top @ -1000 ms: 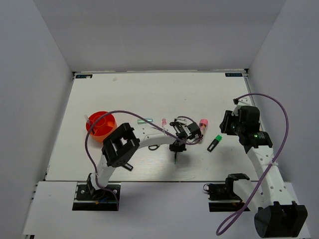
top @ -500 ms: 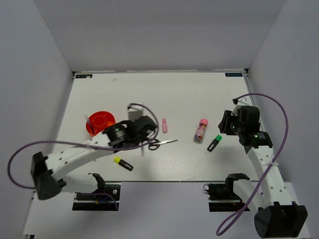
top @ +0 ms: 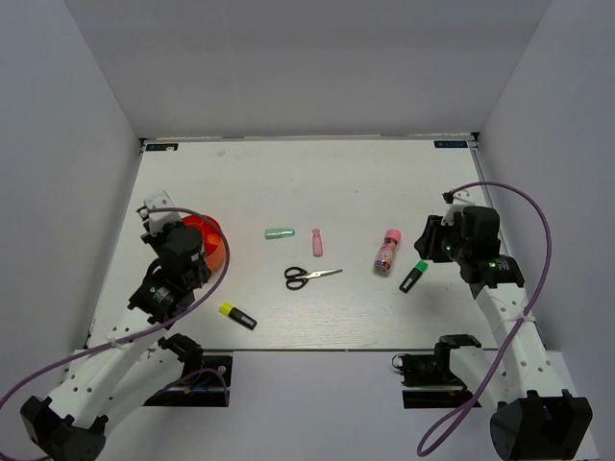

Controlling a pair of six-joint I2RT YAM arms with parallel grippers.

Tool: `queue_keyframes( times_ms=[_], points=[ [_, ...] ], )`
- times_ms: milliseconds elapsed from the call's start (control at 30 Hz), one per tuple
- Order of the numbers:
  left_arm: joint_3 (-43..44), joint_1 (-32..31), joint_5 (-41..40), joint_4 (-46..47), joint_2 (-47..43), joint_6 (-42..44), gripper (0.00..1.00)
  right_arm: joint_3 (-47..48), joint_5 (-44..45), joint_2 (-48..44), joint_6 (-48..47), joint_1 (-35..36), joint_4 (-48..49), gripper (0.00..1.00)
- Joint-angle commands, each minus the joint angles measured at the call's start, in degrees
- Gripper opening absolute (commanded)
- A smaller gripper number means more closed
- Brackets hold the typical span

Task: Sort the stationery into containers
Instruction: Place the pen in the storage box.

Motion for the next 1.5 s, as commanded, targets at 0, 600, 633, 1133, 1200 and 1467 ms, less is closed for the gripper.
queue_keyframes(
  times_ms=[0,600,633,1133,1200,1467],
  points=[
    [3.04,10.06,7.49,-2.73,2.21,0.57,0.0,-0.36,-1.99,-0.26,-0.68,-0.01,2.21,0.42],
    [0.06,36.36,31.78,2.52,15.83,-11.06,0.0,-1.59,-3.93,0.53,-2.35,-0.1,3.53,0.42],
    [0.23,36.27,32.3,2.78,16.02,-11.05,0.0,-1.5,-3.93,0.62,-2.35,-0.19,3.62,0.42],
    [1.38,37.94,33.98,7.17,19.62,-9.21,0.0,-1.68,-3.66,1.76,-2.62,-0.1,3.79,0.42],
    [1.73,37.85,34.42,8.23,20.06,-8.16,0.0,-1.68,-3.75,1.85,-2.62,-0.1,3.79,0.42],
    [-3.36,37.85,35.64,14.64,20.59,-6.48,0.0,-1.77,-3.93,2.03,-2.53,-0.1,3.79,0.42]
  ],
)
